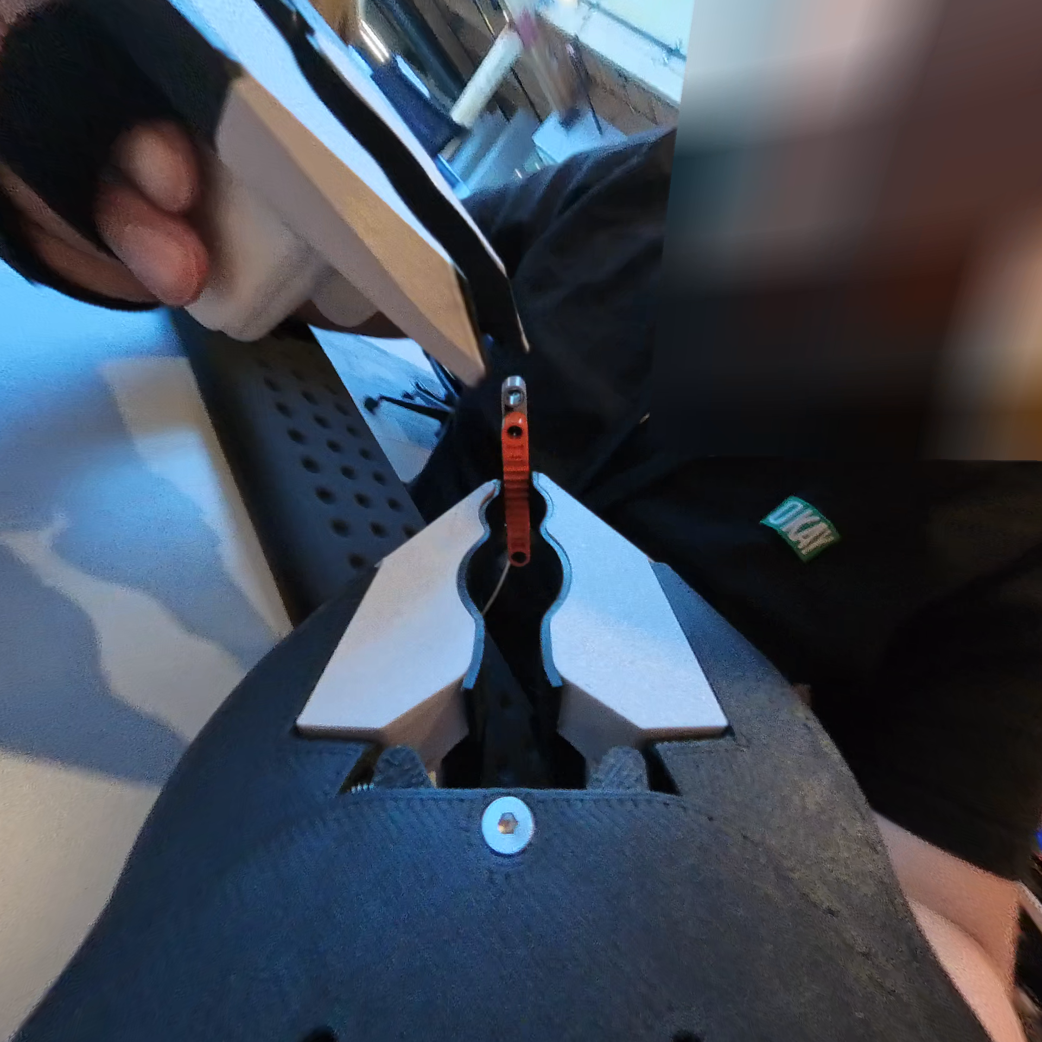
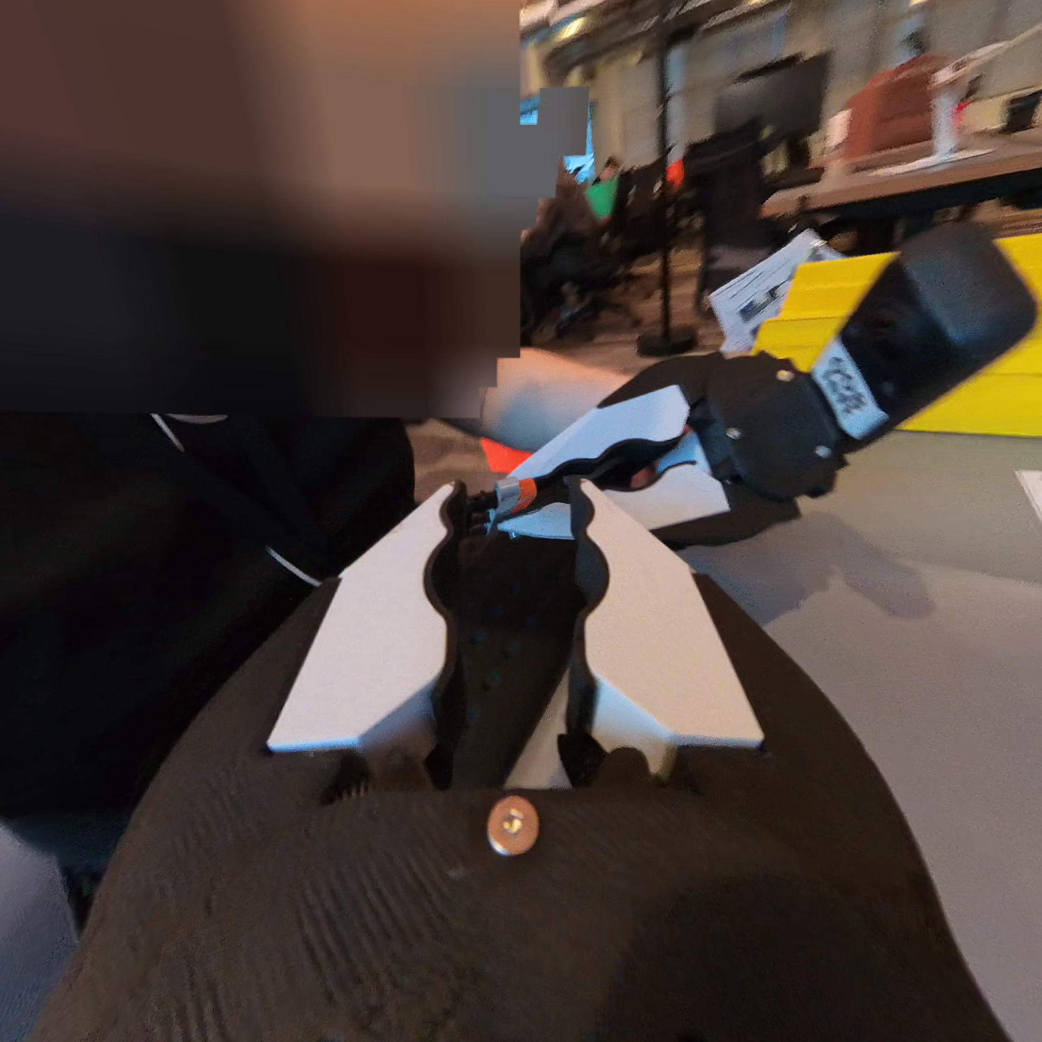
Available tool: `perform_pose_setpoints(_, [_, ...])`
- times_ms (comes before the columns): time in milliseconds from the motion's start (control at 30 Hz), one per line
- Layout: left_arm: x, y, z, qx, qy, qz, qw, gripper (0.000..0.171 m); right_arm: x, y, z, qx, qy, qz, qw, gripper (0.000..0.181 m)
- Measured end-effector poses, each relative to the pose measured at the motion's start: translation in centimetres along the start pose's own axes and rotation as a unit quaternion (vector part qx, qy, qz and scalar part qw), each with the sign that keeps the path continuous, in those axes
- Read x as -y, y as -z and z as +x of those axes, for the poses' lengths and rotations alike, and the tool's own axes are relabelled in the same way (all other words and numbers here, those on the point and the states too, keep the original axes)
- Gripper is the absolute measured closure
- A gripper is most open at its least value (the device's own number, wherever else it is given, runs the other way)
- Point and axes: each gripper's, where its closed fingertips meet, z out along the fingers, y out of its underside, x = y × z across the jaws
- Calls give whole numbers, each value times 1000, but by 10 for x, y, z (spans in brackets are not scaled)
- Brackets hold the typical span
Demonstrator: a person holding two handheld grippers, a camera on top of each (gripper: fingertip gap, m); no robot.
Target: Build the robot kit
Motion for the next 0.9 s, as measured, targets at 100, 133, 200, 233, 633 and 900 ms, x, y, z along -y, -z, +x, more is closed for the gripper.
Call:
perform_pose_setpoints(100, [-2, -4, 0, -33, 11, -46, 998, 166, -8, -10, -14, 44, 52, -80, 994, 141])
perform_pose_setpoints(133, [-2, -5, 0, -47, 19, -55, 997, 166, -10, -11, -12, 37, 59, -98, 993, 134])
perform_pose_setpoints(200, [-3, -6, -6, -55, 28, -63, 996, 166, -18, -11, -11, 37, 69, -127, 989, 137])
perform_pose_setpoints(233, [-3, -6, -9, -58, 36, -65, 996, 166, -23, -11, -10, 36, 70, -140, 987, 139])
perform_pose_setpoints(633, [-15, -5, -21, -88, 101, -66, 989, 166, -51, -9, -9, 13, 81, -197, 977, 151])
perform_pose_setpoints(900, [-17, -1, -18, -98, 105, -58, 988, 166, -50, -13, -6, 10, 88, -186, 979, 151])
